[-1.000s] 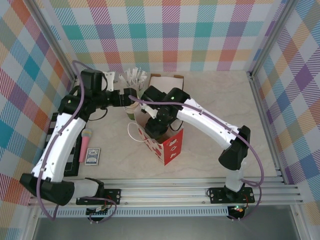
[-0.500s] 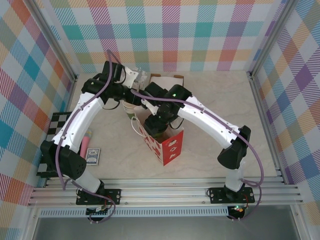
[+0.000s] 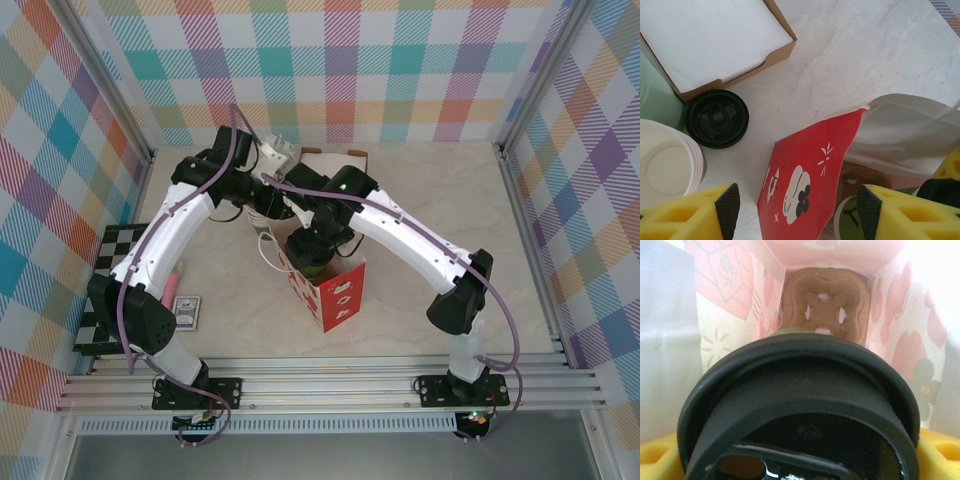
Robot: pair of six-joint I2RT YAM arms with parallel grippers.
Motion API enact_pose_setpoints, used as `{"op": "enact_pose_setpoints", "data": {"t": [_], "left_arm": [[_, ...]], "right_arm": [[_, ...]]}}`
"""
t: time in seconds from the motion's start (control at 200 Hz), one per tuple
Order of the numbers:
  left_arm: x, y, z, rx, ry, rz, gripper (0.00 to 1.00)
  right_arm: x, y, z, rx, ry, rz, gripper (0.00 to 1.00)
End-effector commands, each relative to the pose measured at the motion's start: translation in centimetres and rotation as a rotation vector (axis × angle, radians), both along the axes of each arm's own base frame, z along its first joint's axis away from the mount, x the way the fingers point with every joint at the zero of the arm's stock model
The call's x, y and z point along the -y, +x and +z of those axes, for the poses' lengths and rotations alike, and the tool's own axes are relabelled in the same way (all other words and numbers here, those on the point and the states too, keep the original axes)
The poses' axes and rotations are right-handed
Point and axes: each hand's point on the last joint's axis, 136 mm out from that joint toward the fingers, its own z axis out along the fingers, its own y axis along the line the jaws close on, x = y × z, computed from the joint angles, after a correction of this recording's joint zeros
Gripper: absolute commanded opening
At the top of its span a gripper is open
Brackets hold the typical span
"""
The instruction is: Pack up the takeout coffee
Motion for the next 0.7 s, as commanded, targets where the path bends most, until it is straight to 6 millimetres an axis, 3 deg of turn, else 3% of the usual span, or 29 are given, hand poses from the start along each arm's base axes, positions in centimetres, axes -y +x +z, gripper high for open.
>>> {"op": "enact_pose_setpoints", "data": {"t": [0.0,0.085,0.2,0.325,0.55,0.695], "left_arm": [[1.2,-1.1,-0.3,0.000,-0.008,-0.077,0.62],[1.0,-1.3,-0.7,0.007,0.007,-0.080,0.52],[0.4,-0.9,-0.6,0.040,0.033,-0.060,0.29],[0.3,-0.6,0.0,0.079,0.035,-0.051,0.12],[-0.1,-0.6,-0.1,0.070,0.042,-0.023,0.01],[-0.4,0.1,-0.3,0.029,0.046,0.049,0.00]], "right_arm": [[0.8,-0.2,-0.1,-0.036,-0.032,-0.079,0.59],[1.6,0.2,0.0,-0.017,-0.071,-0.109,0.59],[2.2,0.3,-0.1,-0.012,-0.100,-0.143,0.59],[2.7,0.2,-0.6,-0.020,-0.124,-0.171,0.59],[3.1,-0.1,-1.7,-0.046,-0.182,-0.158,0.58],[3.6,-0.3,-2.2,-0.052,-0.224,-0.158,0.58]]}}
